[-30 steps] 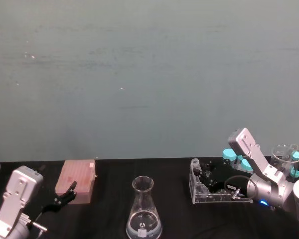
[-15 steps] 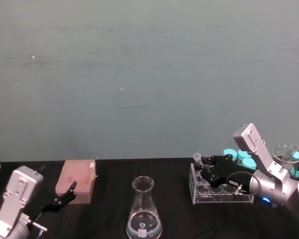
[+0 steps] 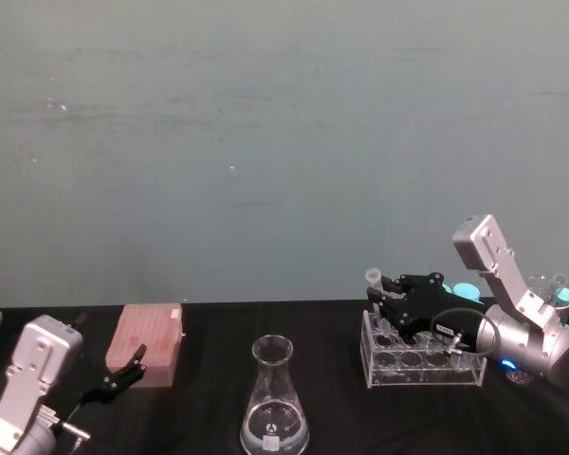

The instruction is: Pour the liquid from the test tube into the beaker using one hand.

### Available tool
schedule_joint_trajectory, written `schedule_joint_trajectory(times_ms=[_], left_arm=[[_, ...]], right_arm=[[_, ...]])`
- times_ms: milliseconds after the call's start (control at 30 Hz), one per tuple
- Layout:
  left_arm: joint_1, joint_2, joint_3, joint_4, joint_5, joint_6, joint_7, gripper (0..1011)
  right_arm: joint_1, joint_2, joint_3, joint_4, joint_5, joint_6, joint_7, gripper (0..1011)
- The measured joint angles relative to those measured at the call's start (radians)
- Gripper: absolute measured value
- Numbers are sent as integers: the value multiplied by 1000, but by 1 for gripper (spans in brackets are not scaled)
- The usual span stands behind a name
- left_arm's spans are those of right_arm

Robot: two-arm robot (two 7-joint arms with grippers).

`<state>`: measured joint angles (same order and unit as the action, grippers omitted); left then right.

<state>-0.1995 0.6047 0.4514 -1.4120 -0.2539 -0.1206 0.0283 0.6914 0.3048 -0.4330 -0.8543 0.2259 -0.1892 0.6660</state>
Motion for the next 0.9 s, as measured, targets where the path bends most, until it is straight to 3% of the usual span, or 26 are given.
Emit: schedule_joint_trajectory(times_ms=[433,900], left_arm=[[0,0,0,0,0,0,0,1000],[0,0,0,0,0,0,0,1000]], right_arm=[[-7,20,-7,-69,1,-12,-17,192],[-8,27,-52,-104,-77,-47,-57,192]])
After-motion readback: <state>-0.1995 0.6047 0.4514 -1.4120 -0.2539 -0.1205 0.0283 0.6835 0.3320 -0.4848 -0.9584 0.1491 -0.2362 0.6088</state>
